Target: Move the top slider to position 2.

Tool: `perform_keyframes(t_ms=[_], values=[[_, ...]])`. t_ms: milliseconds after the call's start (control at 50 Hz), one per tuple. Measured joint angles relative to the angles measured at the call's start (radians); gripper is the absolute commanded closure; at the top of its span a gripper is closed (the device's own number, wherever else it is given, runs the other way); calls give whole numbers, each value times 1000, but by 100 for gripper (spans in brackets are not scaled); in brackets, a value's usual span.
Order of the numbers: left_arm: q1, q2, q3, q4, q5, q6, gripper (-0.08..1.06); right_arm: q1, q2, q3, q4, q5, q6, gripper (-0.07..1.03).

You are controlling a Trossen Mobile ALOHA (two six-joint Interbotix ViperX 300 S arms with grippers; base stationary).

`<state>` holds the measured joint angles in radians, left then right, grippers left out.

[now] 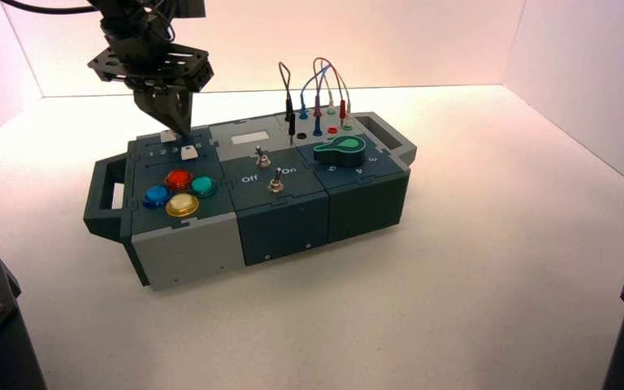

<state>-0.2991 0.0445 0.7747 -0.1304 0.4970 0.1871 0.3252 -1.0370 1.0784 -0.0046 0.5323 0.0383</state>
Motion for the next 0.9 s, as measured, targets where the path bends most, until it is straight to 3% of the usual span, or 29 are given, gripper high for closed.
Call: perform_keyframes(t_ms=[900], values=[[-3,-14,12,-5,11,0,101,0,-12,0,2,0,0,99]])
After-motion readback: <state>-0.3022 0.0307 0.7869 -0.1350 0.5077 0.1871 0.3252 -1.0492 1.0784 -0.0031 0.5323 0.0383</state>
